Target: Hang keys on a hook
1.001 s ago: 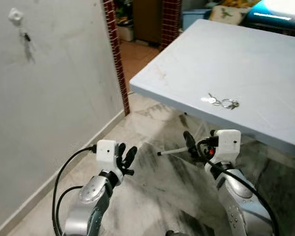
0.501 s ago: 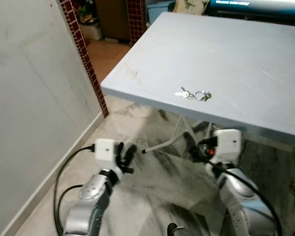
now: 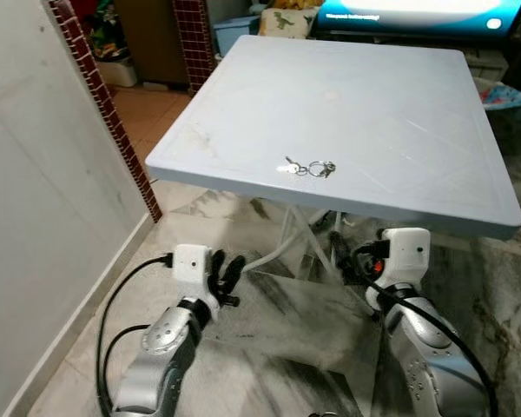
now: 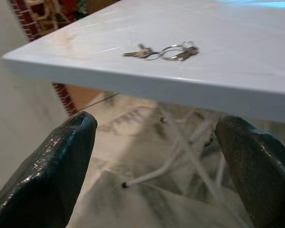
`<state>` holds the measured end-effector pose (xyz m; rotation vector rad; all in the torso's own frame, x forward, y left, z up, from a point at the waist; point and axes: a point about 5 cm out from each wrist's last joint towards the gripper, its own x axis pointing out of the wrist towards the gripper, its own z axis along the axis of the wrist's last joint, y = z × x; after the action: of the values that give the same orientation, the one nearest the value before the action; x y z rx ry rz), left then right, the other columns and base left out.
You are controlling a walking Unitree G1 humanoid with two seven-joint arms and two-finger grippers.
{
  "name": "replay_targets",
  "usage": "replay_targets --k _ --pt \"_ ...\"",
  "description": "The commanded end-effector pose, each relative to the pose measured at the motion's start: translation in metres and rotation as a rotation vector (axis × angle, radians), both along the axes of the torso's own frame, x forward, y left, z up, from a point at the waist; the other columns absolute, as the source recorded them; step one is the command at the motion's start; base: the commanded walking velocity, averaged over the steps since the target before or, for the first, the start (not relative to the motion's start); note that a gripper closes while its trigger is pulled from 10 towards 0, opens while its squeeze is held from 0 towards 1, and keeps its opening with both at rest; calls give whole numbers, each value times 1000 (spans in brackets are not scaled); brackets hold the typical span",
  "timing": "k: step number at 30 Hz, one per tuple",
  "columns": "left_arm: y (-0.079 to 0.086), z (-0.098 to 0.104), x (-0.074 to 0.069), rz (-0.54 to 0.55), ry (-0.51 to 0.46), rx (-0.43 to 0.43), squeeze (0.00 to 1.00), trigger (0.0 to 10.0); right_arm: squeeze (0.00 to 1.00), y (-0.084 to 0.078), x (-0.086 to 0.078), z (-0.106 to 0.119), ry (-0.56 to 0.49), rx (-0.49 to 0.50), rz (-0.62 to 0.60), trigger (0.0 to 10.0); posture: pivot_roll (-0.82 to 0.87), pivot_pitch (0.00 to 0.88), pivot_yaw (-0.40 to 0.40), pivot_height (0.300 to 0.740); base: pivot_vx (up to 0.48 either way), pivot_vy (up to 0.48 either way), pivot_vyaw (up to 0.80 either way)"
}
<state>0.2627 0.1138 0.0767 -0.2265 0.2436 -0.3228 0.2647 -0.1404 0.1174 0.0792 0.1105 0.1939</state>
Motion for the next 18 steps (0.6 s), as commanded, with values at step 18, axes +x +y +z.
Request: replay_targets --k 18 --pt "-4 1 0 -28 -12 -5 0 10000 0 -4 0 2 -3 -17 -17 10000 -136 92 87 740 347 0 0"
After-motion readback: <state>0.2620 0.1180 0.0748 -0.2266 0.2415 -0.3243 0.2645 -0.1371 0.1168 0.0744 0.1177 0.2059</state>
